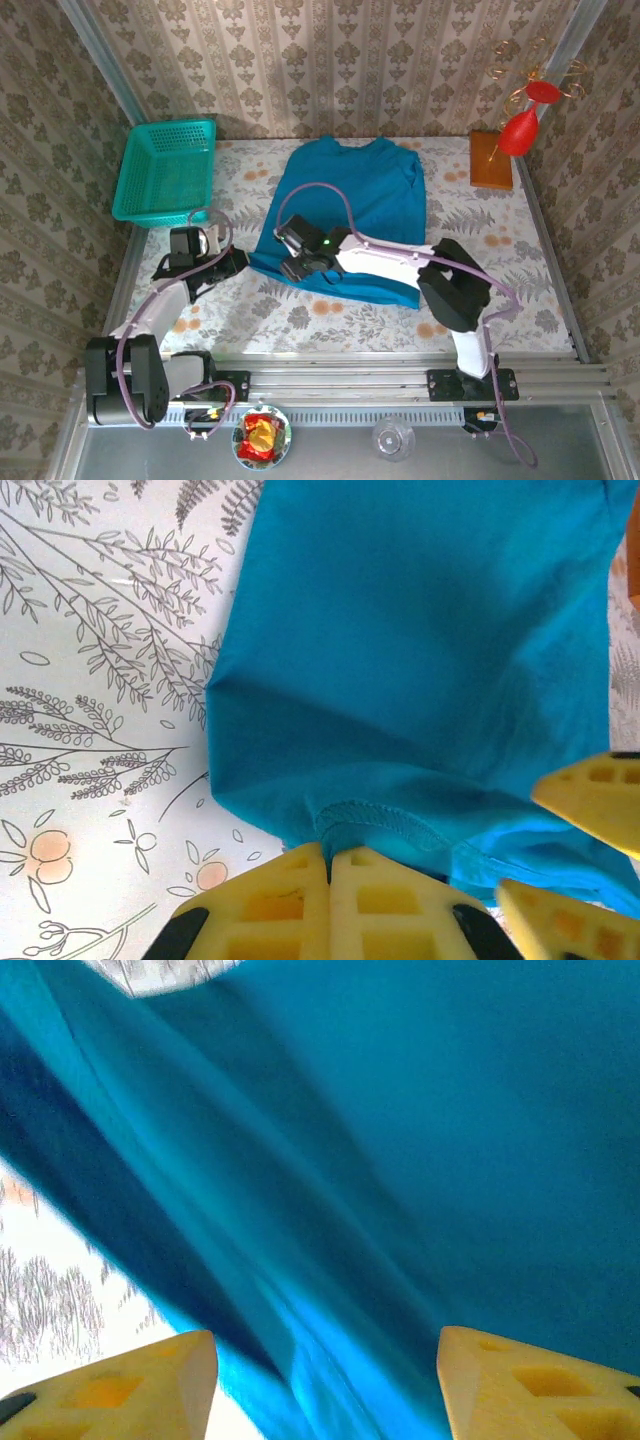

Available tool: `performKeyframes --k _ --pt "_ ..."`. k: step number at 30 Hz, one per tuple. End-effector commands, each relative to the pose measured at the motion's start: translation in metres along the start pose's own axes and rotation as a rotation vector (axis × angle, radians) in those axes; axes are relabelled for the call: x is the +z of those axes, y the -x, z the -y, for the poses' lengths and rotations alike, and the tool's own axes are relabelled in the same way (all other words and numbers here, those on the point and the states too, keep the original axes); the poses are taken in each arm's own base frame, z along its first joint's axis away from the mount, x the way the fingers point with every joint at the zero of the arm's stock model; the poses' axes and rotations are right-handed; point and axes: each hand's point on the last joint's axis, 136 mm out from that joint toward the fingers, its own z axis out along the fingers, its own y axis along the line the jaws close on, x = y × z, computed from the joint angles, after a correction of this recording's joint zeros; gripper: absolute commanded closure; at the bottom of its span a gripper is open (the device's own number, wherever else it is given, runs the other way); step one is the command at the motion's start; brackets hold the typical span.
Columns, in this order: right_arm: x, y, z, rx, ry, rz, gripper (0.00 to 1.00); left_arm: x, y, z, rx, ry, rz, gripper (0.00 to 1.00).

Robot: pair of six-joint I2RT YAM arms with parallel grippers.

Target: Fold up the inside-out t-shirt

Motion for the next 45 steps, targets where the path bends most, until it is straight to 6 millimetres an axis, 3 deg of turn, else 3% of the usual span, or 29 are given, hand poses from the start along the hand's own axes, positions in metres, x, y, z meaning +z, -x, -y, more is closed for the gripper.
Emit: performKeyframes --k 1,7,12,17,24,33,45 --pt "0.01 0.013 0.0 -0.071 -0.05 -0.004 0.32 -0.006 -0.002 0.007 0.029 -0.013 -0.001 1.0" --pt "0.033 0.022 -0.01 -0.08 -0.04 -0.008 0.22 -0.007 -0.005 0.005 0.023 -0.008 -0.004 1.0" --pt "0.042 0.024 0.007 -0.079 -0.146 -0.014 0.19 -0.009 -0.003 0.006 0.025 -0.005 0.001 1.0" --pt "0.046 0.013 0.027 -0.131 -0.27 -0.062 0.17 -0.007 -0.001 0.003 0.024 0.009 0.003 1.0" --pt "0.017 0.003 0.057 -0.196 -0.445 -0.098 0.17 -0.005 0.003 0.001 0.023 0.02 0.003 1.0" --pt "-0.016 -0.005 0.065 -0.284 -0.534 -0.114 0.19 -0.001 0.005 -0.002 0.017 0.028 -0.006 1.0" --pt "-0.045 -0.026 0.077 -0.276 -0.57 -0.15 0.33 -0.001 0.006 -0.003 0.018 0.035 -0.012 1.0"
